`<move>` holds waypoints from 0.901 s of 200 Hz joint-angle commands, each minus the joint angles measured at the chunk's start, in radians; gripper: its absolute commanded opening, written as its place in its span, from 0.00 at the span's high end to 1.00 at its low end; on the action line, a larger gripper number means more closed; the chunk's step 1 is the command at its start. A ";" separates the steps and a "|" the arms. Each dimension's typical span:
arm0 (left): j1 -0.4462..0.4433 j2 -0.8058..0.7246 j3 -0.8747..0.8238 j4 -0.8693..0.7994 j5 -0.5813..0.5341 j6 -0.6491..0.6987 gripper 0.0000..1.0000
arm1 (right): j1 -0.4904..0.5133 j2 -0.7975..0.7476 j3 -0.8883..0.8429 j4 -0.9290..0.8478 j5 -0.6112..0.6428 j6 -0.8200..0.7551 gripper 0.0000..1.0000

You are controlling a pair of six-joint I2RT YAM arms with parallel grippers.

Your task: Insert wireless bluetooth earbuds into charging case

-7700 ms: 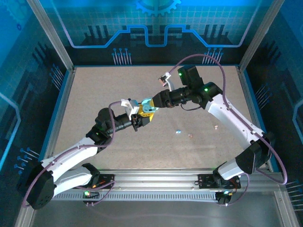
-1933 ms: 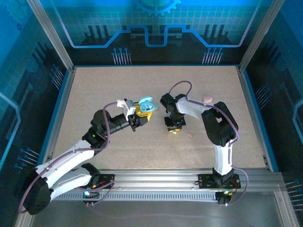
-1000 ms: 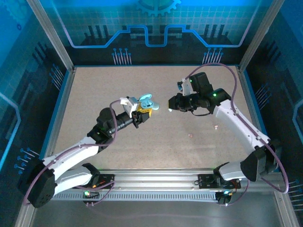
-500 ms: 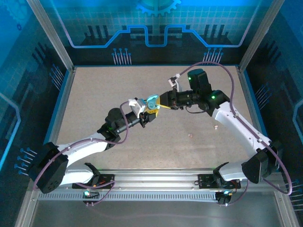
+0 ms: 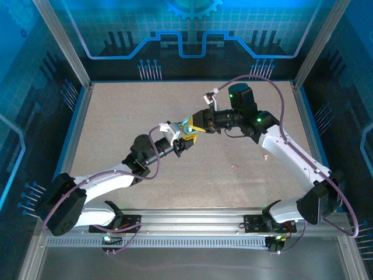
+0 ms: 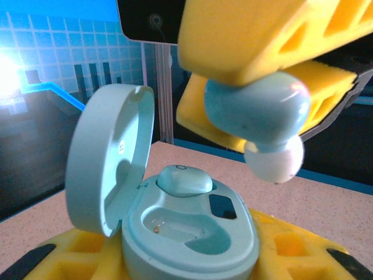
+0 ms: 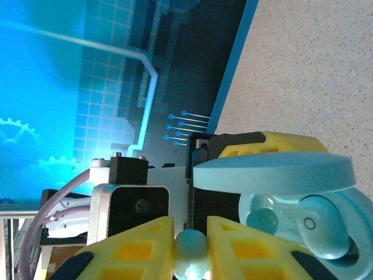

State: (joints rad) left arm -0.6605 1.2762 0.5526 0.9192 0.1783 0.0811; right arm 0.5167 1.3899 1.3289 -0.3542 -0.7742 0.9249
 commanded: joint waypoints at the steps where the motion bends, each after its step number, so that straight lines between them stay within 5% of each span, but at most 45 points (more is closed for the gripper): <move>1: -0.011 -0.003 -0.002 0.064 -0.008 0.019 0.65 | 0.012 0.009 0.010 -0.015 0.019 -0.006 0.78; 180: -0.021 -0.007 0.008 0.061 -0.001 -0.002 0.65 | 0.100 0.009 0.033 -0.029 0.317 -0.055 0.78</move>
State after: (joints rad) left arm -0.6643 1.2766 0.5526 0.9134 0.1493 0.0807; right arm 0.5880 1.3964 1.3422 -0.4145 -0.5343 0.8791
